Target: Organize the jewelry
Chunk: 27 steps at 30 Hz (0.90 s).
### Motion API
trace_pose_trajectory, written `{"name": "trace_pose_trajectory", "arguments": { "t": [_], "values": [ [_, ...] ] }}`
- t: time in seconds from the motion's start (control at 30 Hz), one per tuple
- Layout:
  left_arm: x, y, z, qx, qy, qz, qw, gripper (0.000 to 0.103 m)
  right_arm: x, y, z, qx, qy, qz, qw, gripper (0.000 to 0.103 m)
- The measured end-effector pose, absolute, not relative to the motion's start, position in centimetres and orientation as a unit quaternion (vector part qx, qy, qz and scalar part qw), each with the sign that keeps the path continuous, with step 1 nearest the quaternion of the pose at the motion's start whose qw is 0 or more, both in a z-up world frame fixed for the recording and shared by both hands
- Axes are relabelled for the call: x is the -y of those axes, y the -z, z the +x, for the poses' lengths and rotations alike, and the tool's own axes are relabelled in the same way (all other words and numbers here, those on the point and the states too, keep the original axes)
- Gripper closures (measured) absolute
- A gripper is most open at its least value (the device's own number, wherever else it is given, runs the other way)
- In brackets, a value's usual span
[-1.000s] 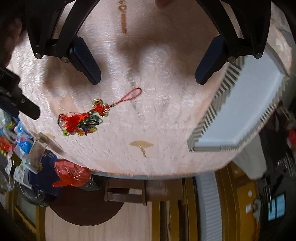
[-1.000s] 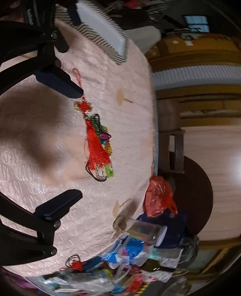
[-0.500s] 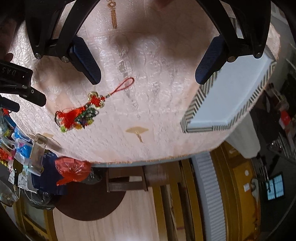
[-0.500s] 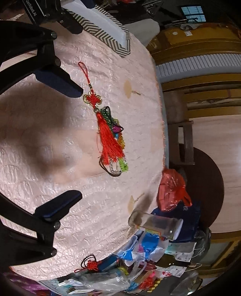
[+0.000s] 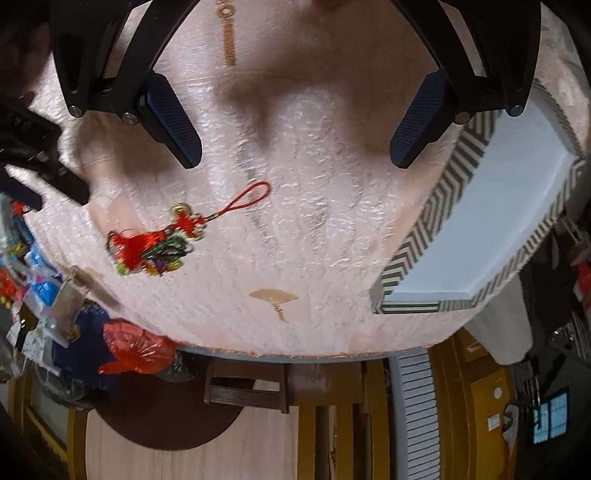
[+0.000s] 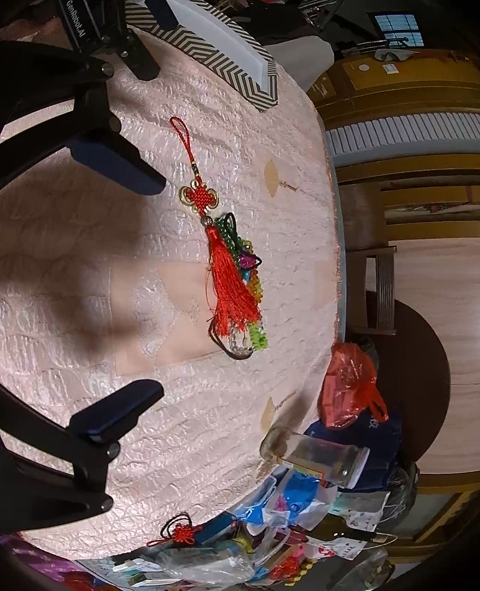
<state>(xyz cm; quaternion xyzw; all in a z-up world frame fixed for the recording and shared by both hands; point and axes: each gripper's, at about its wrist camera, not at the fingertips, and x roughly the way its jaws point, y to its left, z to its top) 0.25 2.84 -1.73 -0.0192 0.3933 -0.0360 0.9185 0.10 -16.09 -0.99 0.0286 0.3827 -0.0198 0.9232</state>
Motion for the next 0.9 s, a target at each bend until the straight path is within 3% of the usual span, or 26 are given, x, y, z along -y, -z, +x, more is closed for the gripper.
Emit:
{"name": "trace_pose_trajectory", "arguments": {
  "t": [0.1,0.47,0.9],
  "values": [
    [-2.8,1.6,0.3,-0.385,0.059,-0.037,0.920,0.002,15.5,1.2,0.2,-0.387,0.019,0.024,0.922,0.001],
    [-2.2,1.1,0.1,-0.366,-0.008,0.052,0.929,0.002,15.0,1.4,0.5,-0.412,0.018,-0.004,0.911,0.001],
    [-2.0,2.6,0.2,-0.405,0.020,0.032,0.914,0.005,15.3,1.4,0.4,-0.416,0.020,0.006,0.909,0.001]
  ]
}}
